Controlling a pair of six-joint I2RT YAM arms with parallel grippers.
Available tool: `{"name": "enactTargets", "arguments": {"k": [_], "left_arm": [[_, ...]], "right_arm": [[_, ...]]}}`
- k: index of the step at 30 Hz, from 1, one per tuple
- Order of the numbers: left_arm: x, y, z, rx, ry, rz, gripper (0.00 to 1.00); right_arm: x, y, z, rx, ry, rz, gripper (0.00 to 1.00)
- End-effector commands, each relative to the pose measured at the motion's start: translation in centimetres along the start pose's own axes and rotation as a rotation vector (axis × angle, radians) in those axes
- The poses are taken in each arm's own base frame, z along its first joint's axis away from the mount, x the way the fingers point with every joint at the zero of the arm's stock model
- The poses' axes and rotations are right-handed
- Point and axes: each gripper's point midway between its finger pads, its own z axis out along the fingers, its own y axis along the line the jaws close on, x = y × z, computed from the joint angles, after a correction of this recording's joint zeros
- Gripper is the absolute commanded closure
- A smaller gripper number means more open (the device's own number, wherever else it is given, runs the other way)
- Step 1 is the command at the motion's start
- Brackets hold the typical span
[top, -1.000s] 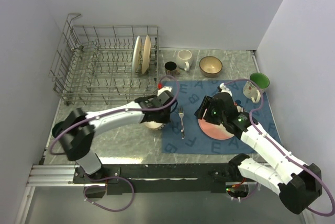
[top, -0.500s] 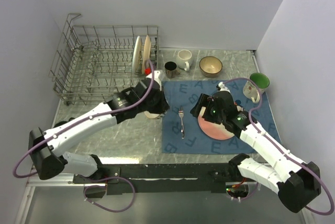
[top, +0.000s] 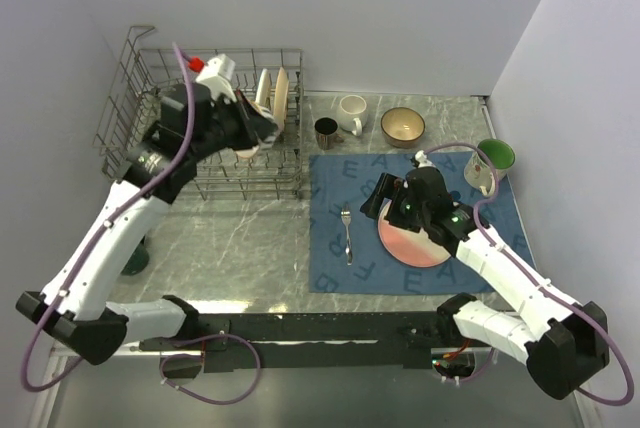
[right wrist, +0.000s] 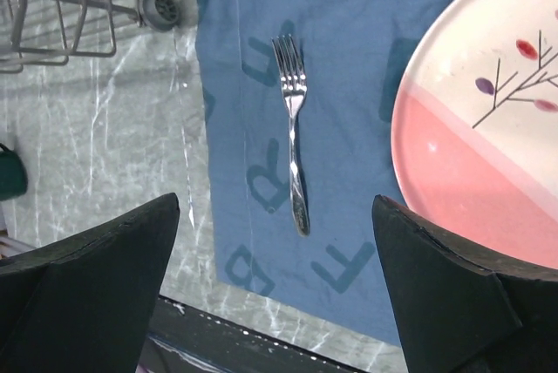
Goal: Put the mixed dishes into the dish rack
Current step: Insert the bowl into the dish rack
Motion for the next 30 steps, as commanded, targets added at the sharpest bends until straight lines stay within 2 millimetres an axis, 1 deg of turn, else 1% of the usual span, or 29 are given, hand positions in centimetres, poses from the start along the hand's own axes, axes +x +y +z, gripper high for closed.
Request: {"name": "enactTargets", "arguments": {"k": [1, 2, 3, 4, 5, 6, 7, 8, 9, 10, 12, 13, 15, 16, 20, 21, 22, 23, 24, 26, 27, 30], "left_arm": [[-3.0, 0.1, 2.6, 0.191, -0.020, -0.035, 0.99], [-2.8, -0.8, 2.6, 0.277, 0.010, -0.040, 0.99], [-3.0, -0.7, 2.9, 0.304, 0.009, -0.053, 0.99], [-3.3, 0.4, 3.5, 0.310, 0.017, -0.099, 0.99], [-3.9, -0.4, 3.4, 0.381, 0.008, -0.090, 0.99], [-4.1, -0.2, 3.5, 0.405, 0.015, -0.100, 0.99], [-4.5, 0.8, 4.0, 0.408, 0.017, -0.138, 0.99], [-5.0, 0.5, 3.9, 0.452, 0.008, -0.131, 0.99], [-5.2, 0.9, 4.1, 0.457, 0.008, -0.146, 0.99], [-5.1, 2.2, 4.5, 0.440, 0.021, -0.191, 0.99], [-5.6, 2.4, 4.4, 0.476, 0.001, -0.185, 0.99], [-5.0, 3.3, 4.6, 0.473, 0.016, -0.219, 0.99], [-4.8, 3.2, 4.2, 0.521, 0.009, -0.210, 0.99], [-4.0, 4.0, 4.2, 0.520, 0.023, -0.246, 0.99], [-2.3, 4.9, 3.8, 0.595, 0.045, -0.285, 0.99], [-1.2, 5.9, 4.3, 0.600, 0.064, -0.313, 0.99], [-1.3, 5.3, 3.7, 0.653, 0.063, -0.318, 0.99], [-1.1, 5.3, 3.5, 0.678, 0.063, -0.320, 0.99], [-0.8, 6.0, 3.8, 0.684, 0.066, -0.342, 0.99], [-0.2, 6.1, 3.6, 0.721, 0.067, -0.360, 0.99], [0.1, 6.8, 4.0, 0.712, 0.079, -0.381, 0.99], [0.6, 7.6, 4.8, 0.688, 0.101, -0.407, 0.99]], "right_arm": [[-2.2, 1.3, -0.4, -0.033, -0.049, -0.007, 0.00], [-2.2, 1.3, -0.4, -0.033, -0.048, -0.008, 0.00], [-2.2, 1.2, -0.4, -0.028, -0.049, -0.003, 0.00], [-2.3, 1.1, -0.4, -0.029, -0.052, -0.001, 0.00], [-2.2, 1.1, -0.4, -0.028, -0.049, -0.002, 0.00], [-2.3, 0.9, -0.4, -0.024, -0.052, 0.000, 0.00], [-2.3, 0.8, -0.4, -0.023, -0.052, 0.002, 0.00], [-2.3, 0.7, -0.4, -0.021, -0.051, 0.002, 0.00], [-2.3, 0.7, -0.4, -0.022, -0.049, 0.003, 0.00], [-2.4, 0.6, -0.3, -0.020, -0.049, 0.002, 0.00], [-2.4, 0.5, -0.3, -0.015, -0.044, 0.004, 0.00], [-2.5, 0.3, -0.2, -0.013, -0.046, 0.006, 0.00], [-2.6, 0.2, -0.2, -0.015, -0.049, 0.005, 0.00], [-2.6, 0.0, -0.1, -0.012, -0.047, 0.009, 0.00], [-2.5, -0.2, 0.2, -0.014, -0.038, 0.013, 0.00], [-2.5, -0.2, 0.2, -0.017, -0.037, 0.016, 0.00], [-2.4, -0.2, 0.3, -0.019, -0.031, 0.016, 0.00], [-2.5, -0.3, 0.3, -0.018, -0.033, 0.018, 0.00], [-2.3, -0.2, 0.3, -0.020, -0.029, 0.017, 0.00], [-2.3, -0.3, 0.3, -0.019, -0.032, 0.020, 0.00], [-2.4, -0.4, 0.2, -0.018, -0.035, 0.022, 0.00], [-2.3, -0.6, 0.1, -0.013, -0.037, 0.020, 0.00]]}}
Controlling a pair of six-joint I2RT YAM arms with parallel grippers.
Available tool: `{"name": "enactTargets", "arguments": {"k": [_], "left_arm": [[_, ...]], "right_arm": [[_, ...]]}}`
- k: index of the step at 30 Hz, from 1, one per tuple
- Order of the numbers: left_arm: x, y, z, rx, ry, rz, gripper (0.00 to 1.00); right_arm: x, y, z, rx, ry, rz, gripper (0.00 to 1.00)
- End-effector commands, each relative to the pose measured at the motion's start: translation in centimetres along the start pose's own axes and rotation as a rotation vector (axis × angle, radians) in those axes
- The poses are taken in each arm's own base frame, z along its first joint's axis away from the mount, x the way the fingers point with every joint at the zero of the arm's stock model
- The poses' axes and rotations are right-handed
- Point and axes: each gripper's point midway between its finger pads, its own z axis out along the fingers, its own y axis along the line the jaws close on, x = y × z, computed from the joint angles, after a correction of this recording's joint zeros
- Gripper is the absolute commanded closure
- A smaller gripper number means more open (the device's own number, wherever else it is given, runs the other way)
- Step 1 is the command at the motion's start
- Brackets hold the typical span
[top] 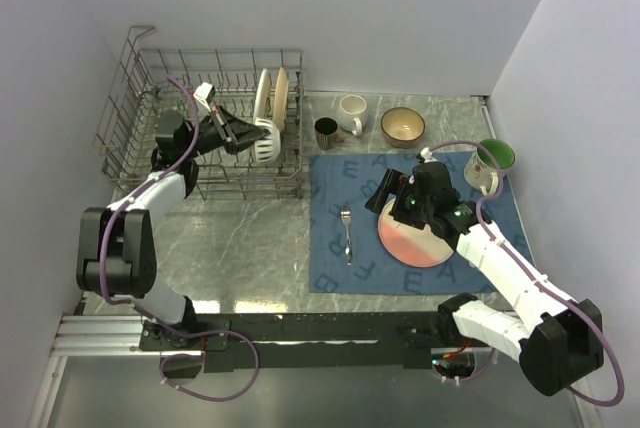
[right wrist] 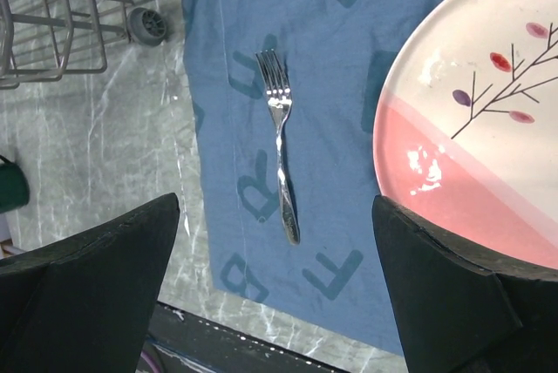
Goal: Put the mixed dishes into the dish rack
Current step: Insert the bowl into the dish rack
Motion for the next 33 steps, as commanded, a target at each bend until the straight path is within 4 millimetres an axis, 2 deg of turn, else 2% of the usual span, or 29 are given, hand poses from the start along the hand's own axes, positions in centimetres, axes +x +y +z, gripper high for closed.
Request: {"name": "enactTargets", "arguments": {"k": [1, 2, 9, 12, 22, 29, 33], "left_arm": [[-0.4, -3.1, -0.4, 0.114, 0.018, 0.133, 0.99], [-0.6, -2.1, -0.2, 0.070, 0.015, 0.088, 0.99], [-1.9, 3.0, -0.3, -0.179, -0.002, 0.089, 0.99], [-2.0, 4.4, -0.6, -0.214, 0.012, 0.097, 0.99], [-1.2, 6.8, -0.3, -0.163, 0.073, 0.000, 0.99], [-1.4, 8.4, -0.5, -0.248, 0.059, -0.017, 0.99], [-1.2, 10.3, -0.6, -0.313, 0.044, -0.079, 0.99]], "right_arm": [[-1.1, 0.5, -0.4, -0.025, -0.044, -0.008, 0.00], [-1.1, 0.3, -0.4, -0.021, -0.044, -0.008, 0.00], [-1.0, 0.0, -0.3, -0.022, -0.044, -0.001, 0.00], [-0.9, 0.0, -0.2, -0.021, -0.039, 0.003, 0.00], [-1.0, -0.2, -0.2, -0.017, -0.044, 0.010, 0.00], [-0.6, -0.3, 0.1, -0.022, -0.035, 0.019, 0.00], [-0.5, -0.4, 0.2, -0.019, -0.033, 0.017, 0.00]]}}
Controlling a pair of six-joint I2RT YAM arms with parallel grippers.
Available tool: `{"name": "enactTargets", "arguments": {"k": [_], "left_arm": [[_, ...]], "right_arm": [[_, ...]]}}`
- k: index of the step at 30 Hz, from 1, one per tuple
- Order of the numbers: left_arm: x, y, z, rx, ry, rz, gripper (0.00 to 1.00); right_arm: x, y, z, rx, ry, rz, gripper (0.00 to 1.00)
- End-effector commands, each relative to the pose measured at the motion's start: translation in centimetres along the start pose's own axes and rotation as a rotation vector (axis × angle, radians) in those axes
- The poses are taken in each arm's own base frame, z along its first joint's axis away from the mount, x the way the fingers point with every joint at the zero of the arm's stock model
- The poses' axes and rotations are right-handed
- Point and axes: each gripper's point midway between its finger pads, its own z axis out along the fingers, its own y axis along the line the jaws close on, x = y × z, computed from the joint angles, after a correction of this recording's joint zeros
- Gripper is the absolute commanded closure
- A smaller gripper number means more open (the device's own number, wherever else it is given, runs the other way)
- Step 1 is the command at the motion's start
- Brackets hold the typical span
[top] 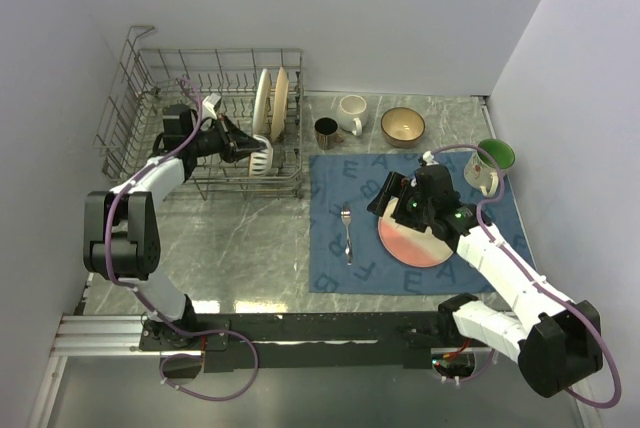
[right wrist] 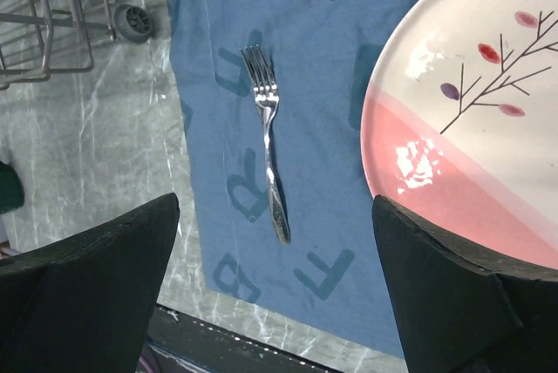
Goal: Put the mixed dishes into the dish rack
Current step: Insert the bowl into the dish rack
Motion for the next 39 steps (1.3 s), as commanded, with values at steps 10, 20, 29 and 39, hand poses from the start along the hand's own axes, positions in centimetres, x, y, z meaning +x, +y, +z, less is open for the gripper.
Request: {"name": "enactTargets", "arguments": {"k": [10, 20, 29, 39], "left_arm": [[-1.2, 4.6, 1.2, -0.093, -0.063, -0.105, 0.99], [-0.5, 8.8, 0.9, -0.277, -0.048, -0.119, 0.99], [-0.5, 9.5, 1.4, -0.254, -0.044, -0.203, 0.99], [-1.7, 1.1, 0.6, 0.023, -0.070, -0.061, 0.99]], "right_arm": [[-1.0, 0.1, -0.2, -0.020, -0.048, 0.005, 0.00], [-1.0, 0.2, 0.0, -0.029, -0.041, 0.010, 0.00], [-1.1, 0.1, -0.1, -0.029, -0.047, 0.010, 0.00], [-0.9, -0.1, 0.0, -0.027, -0.043, 0.017, 0.00]]}}
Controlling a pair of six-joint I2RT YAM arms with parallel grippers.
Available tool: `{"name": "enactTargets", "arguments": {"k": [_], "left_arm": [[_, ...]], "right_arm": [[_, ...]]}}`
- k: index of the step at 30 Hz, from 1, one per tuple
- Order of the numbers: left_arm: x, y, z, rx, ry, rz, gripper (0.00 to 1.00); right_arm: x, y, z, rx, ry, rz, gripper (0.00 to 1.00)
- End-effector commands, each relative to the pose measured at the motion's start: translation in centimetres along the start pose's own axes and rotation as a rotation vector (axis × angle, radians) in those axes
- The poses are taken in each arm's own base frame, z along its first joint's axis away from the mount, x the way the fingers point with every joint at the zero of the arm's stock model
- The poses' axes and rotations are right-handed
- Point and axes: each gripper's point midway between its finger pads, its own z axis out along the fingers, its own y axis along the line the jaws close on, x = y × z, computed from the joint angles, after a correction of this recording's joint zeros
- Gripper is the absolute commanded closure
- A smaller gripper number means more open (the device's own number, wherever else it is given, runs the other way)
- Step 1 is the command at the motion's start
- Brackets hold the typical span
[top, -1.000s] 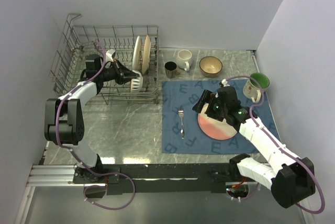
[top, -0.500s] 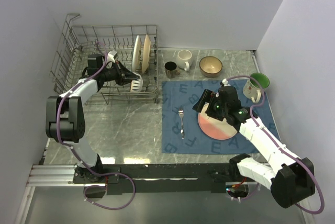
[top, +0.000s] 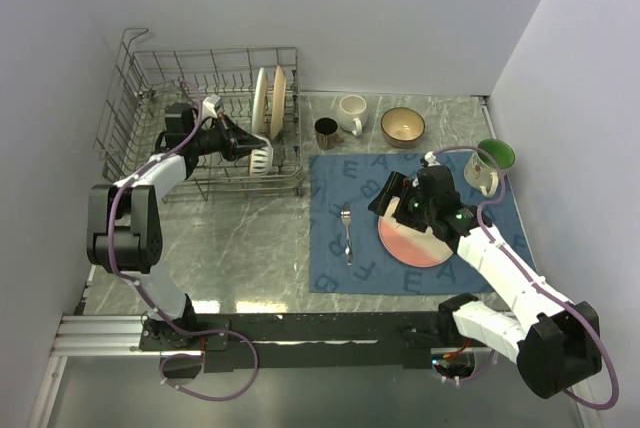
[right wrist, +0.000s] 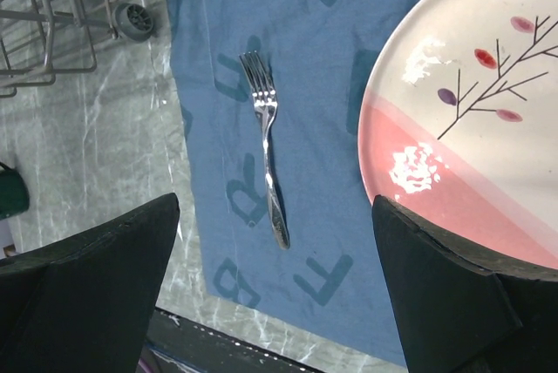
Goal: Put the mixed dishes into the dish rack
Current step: Insert the bowl into the dish rack
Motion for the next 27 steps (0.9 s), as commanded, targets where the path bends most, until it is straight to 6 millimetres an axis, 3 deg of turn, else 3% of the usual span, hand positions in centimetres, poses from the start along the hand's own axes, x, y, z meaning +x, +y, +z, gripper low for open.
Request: {"name": "enactTargets", "arguments": {"k": [1, 2, 5, 12, 19, 27], "left_arm": [[-0.9, -1.2, -0.5, 0.080, -0.070, 0.075, 0.99], [-1.2, -2.7, -0.8, 0.100, -0.083, 0.115, 0.99], [-1.8, -4.2, -1.3, 0.065, -0.099, 0.172, 0.99], [-1.6, -5.8, -1.7, 0.103, -0.092, 0.181, 0.99], [-1.1, -8.8, -2.5, 0.200, -0.075, 0.256, 0.99], [-1.7, -9.3, -2.7, 0.149, -0.090, 0.294, 0.99]], "right_arm": [[-0.7, 0.3, -0.3, -0.019, -0.035, -0.001, 0.00], [-0.8, 0.3, -0.3, -0.018, -0.038, 0.001, 0.00], [-0.8, 0.2, -0.4, -0.016, -0.038, 0.002, 0.00], [-0.7, 0.2, -0.4, -0.019, -0.037, 0.005, 0.00], [-0.8, 0.0, -0.6, -0.012, -0.043, -0.002, 0.00], [-0.9, 0.0, -0.7, -0.013, -0.046, 0.001, 0.00]]}}
